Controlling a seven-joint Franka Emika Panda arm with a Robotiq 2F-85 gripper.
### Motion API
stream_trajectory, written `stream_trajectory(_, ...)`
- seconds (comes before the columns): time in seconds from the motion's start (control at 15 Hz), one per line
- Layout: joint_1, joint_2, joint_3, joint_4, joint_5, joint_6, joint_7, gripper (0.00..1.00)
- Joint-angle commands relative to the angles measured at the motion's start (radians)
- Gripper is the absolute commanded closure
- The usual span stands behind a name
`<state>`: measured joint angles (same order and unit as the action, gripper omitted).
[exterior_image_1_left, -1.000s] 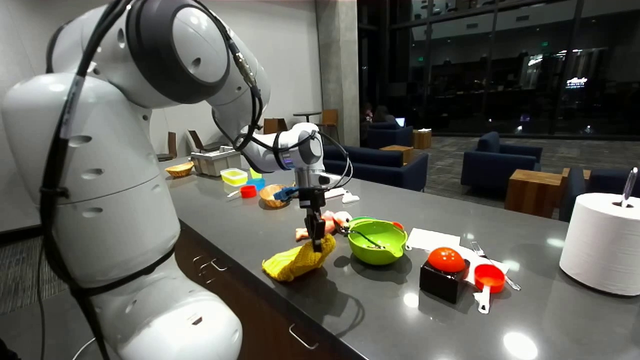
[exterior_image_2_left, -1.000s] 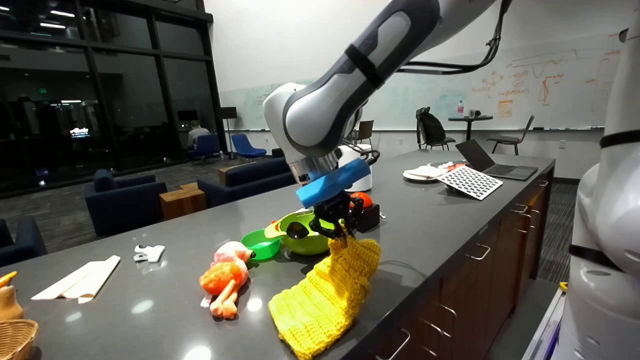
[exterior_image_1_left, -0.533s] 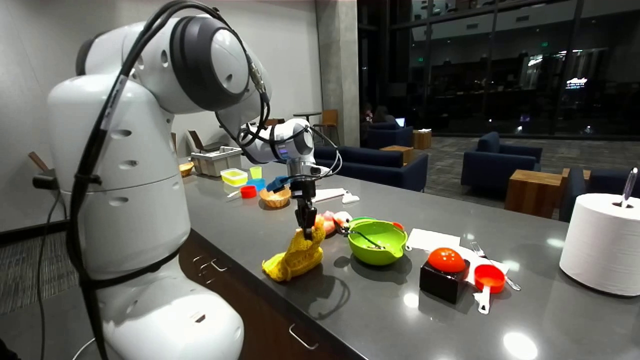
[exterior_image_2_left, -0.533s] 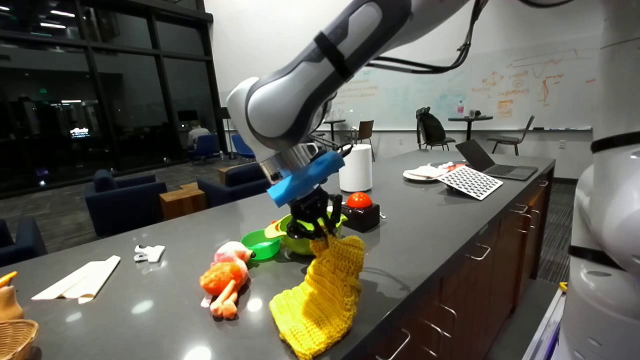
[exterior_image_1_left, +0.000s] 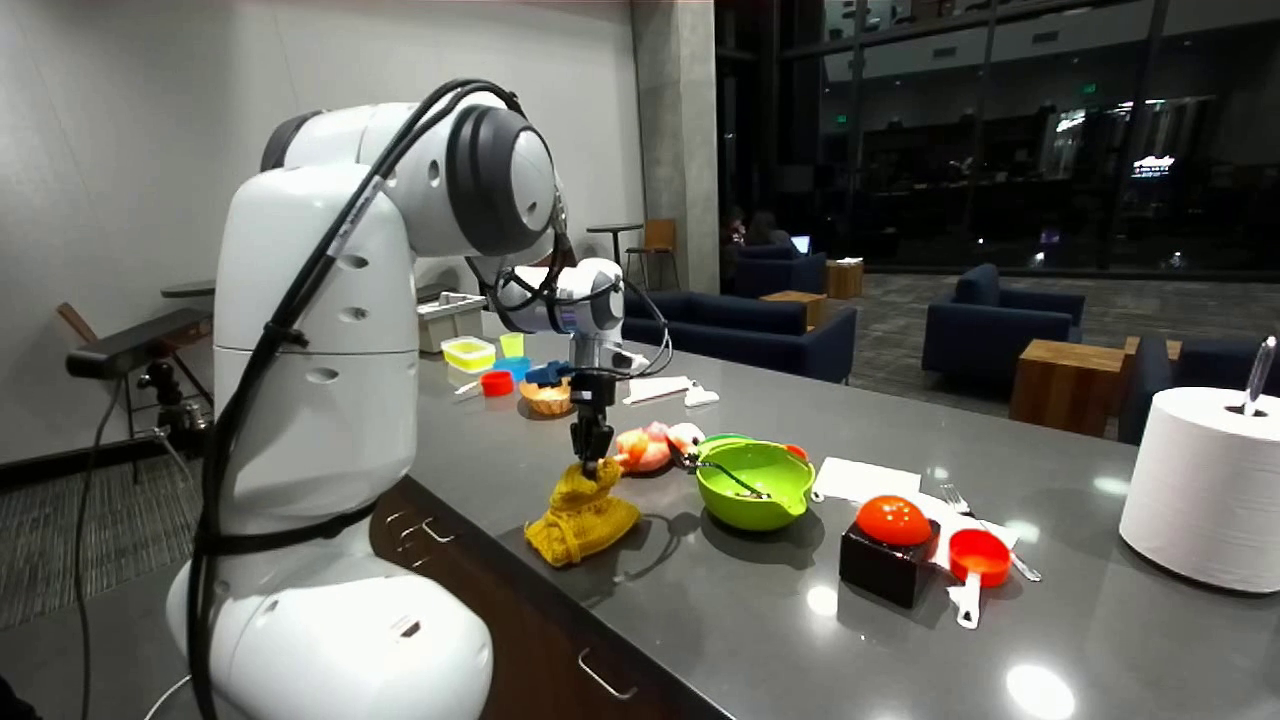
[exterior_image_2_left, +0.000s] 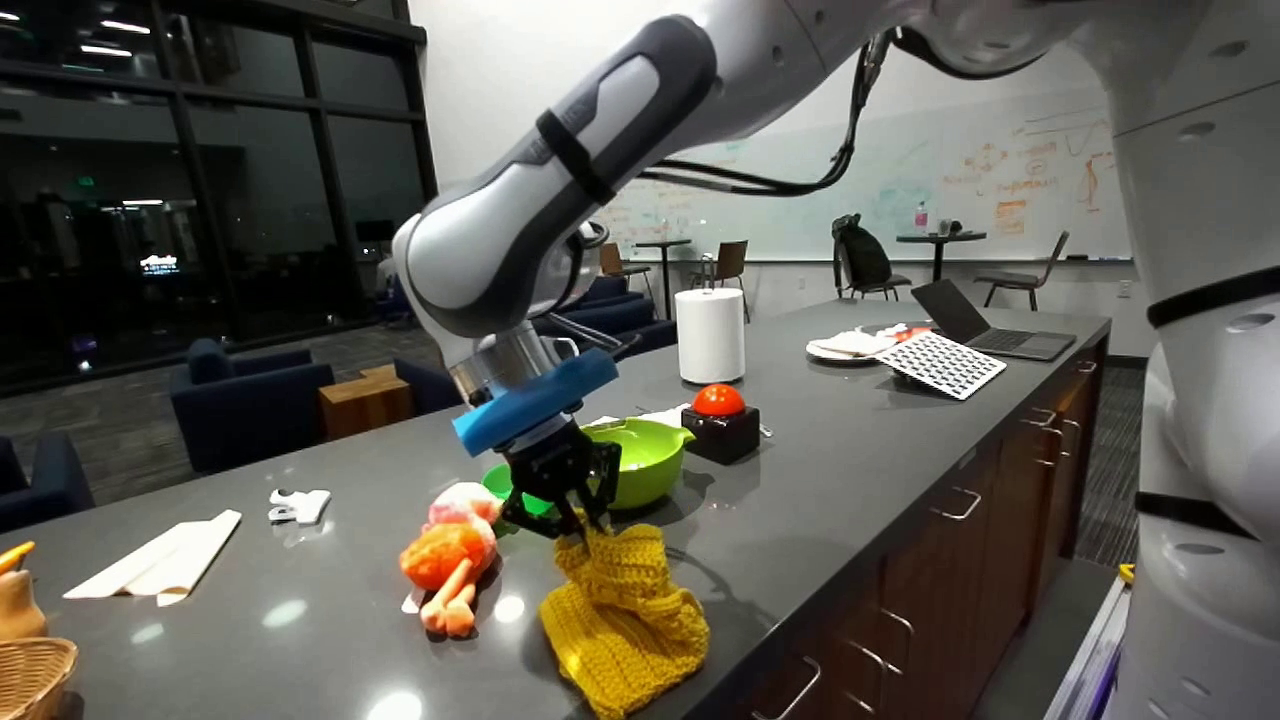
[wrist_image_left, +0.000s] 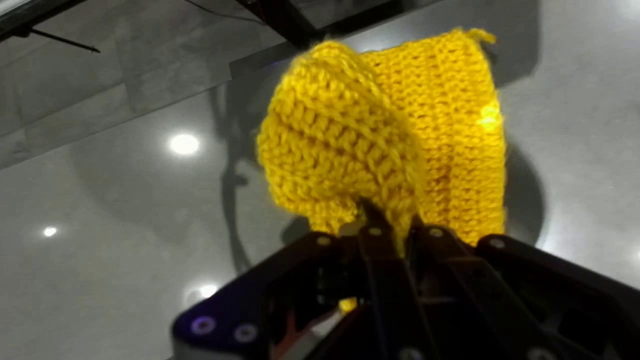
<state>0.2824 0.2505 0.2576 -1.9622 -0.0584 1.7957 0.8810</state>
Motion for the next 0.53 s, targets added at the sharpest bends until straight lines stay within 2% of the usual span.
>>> stream_trajectory(0.0,0.011,0.049,-0.01,0.041,0.117,0.039,-0.035,0.98)
stream_trajectory(0.47,0.017,0.1,-0.013,0.036,0.25,0.16,-0.09,0.97)
